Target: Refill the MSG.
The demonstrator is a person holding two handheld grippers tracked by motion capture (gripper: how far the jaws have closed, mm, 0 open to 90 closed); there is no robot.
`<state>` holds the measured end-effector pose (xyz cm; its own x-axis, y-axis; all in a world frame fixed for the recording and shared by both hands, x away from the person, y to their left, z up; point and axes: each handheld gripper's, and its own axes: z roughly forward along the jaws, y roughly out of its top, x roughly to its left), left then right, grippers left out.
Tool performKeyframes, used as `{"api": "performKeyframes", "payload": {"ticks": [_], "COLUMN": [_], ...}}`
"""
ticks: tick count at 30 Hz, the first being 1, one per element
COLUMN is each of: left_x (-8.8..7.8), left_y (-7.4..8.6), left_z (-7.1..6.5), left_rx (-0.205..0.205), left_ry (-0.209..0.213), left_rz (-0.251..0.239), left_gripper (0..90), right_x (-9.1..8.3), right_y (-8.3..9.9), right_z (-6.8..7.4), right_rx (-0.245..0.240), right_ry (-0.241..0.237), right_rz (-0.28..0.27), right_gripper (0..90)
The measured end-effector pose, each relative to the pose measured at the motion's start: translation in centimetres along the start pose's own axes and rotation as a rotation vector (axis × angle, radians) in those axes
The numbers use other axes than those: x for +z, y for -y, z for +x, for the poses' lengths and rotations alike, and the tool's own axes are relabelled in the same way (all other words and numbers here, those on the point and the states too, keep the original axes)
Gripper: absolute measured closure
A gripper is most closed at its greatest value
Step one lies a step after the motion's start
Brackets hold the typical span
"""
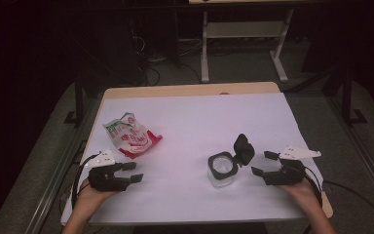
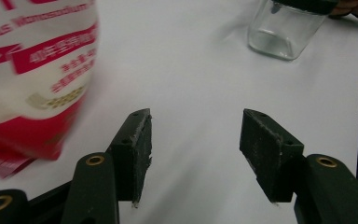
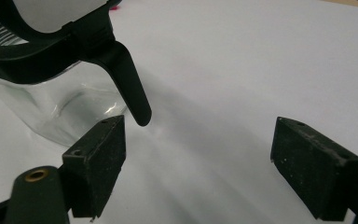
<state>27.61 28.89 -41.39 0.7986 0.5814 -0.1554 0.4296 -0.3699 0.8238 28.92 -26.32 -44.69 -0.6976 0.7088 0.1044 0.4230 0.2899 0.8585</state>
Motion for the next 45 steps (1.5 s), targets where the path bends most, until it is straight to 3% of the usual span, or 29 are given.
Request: {"api": "performKeyframes", "payload": {"ticks": [16, 26, 35, 38, 43, 45], "left_x": [-2.8, -3.6, -2.8, -2.3, -1.6, -1.2], "left_y": [0.3, -0.8, -2.3, -2.8, -3.7, -3.8], "left_z": [3.0, 5.2, 6.5, 6.6, 6.9, 7.1], "left_rx": [-0.033, -0.031, -0.023, 0.001, 0.005, 0.021], "left_ry": [-0.092, -0.133, -0.129, -0.140, -0.132, -0.141], "left_rz": [-0.019, -0.045, -0.071, -0.040, -0.070, -0.048], "left_gripper": [43.4, 42.4, 40.8, 40.1, 39.9, 39.5], "right_x": [-0.1, 0.2, 0.1, 0.1, 0.1, 0.1], "right_y": [0.1, 0.2, 0.2, 0.2, 0.2, 0.2], "right_z": [0.0, 0.0, -0.1, -0.1, -0.1, -0.2], "right_rx": [0.005, 0.008, 0.011, 0.010, 0.010, 0.008], "right_ry": [0.001, -0.002, 0.002, 0.002, 0.004, 0.004], "right_rz": [-0.001, 0.007, 0.006, 0.007, 0.006, 0.005], "right_gripper": [17.7, 17.6, 17.6, 17.6, 17.6, 17.6]}}
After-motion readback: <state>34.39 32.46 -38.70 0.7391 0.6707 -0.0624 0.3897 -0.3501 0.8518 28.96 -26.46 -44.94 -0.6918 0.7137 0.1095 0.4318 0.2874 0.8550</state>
